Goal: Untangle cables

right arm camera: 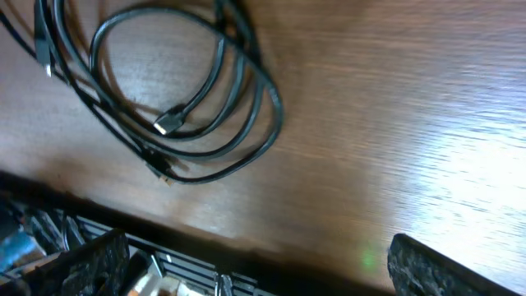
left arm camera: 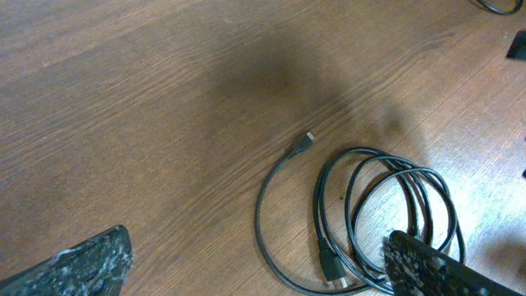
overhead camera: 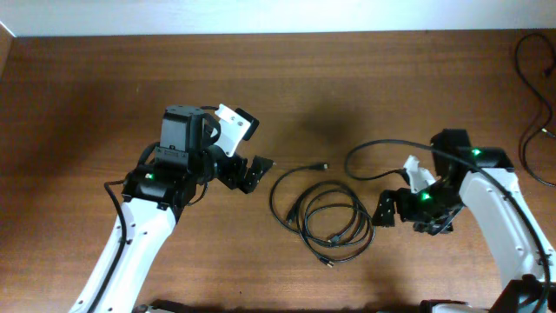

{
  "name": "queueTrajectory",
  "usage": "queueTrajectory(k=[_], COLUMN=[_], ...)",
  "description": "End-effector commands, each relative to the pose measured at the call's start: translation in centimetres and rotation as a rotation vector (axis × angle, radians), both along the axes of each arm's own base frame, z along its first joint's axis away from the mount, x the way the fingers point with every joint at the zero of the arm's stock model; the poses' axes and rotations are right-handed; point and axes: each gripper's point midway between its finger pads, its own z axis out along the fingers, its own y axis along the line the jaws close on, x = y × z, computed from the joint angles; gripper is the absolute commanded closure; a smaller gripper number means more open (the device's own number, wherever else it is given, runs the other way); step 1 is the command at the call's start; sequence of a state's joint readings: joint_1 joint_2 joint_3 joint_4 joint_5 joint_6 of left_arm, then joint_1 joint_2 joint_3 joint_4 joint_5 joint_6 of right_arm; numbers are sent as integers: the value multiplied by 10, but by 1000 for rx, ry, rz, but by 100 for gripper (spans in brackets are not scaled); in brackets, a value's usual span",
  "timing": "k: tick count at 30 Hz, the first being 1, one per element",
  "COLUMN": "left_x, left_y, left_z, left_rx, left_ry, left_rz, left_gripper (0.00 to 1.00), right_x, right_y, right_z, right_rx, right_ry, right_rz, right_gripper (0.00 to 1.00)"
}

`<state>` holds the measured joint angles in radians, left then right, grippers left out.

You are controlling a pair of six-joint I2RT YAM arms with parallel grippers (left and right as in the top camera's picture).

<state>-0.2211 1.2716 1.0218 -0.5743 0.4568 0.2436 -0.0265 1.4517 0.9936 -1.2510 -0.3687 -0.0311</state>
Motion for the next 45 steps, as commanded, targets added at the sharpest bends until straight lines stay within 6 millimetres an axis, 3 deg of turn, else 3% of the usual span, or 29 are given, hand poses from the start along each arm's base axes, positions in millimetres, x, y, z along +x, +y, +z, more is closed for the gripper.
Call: queueTrajectory(k=[1,6,10,13,17,19,22,26,29,37,45], left_x=[-1,-1,-1,-1,-1,-1,-1,-1,-1,-1,-1], left_y=[0,0,0,0,0,0,0,0,0,0,0], left_z=[1,1,1,1,1,1,1,1,1,1,2], left_rx=[-2,-2,-2,-2,-2,-2,-2,-2,-2,-2,-2], left_ry=[-10,-10,-10,-10,-10,-10,-10,-10,-10,-10,-10], left_rz=[-12,-12,-12,-12,-12,-12,-12,-12,-12,-12,-12], left_gripper=[1,1,1,1,1,1,1,2,1,1,1], right_x=[-5,-3,-10,-21,-20,-20,-20,-18,-24,-26,-21], right_y=[16,46,57,66,78,84,89,89,72,66,67], right_z=[-8,-10,-20,-37,-54,-54,-54,-55,-62,-85,-94], right_rx=[15,114,127,134,147,152,150,120,-2,-36,-14], right_ry=[8,-21,-10,1,-64,-82,-81,17,85,86,51], right_rz=[-4,50,69,79,143,171,170,-60,-199,-317,-351], right_gripper=[1,1,0,6,8,9,19,24,24,29,55])
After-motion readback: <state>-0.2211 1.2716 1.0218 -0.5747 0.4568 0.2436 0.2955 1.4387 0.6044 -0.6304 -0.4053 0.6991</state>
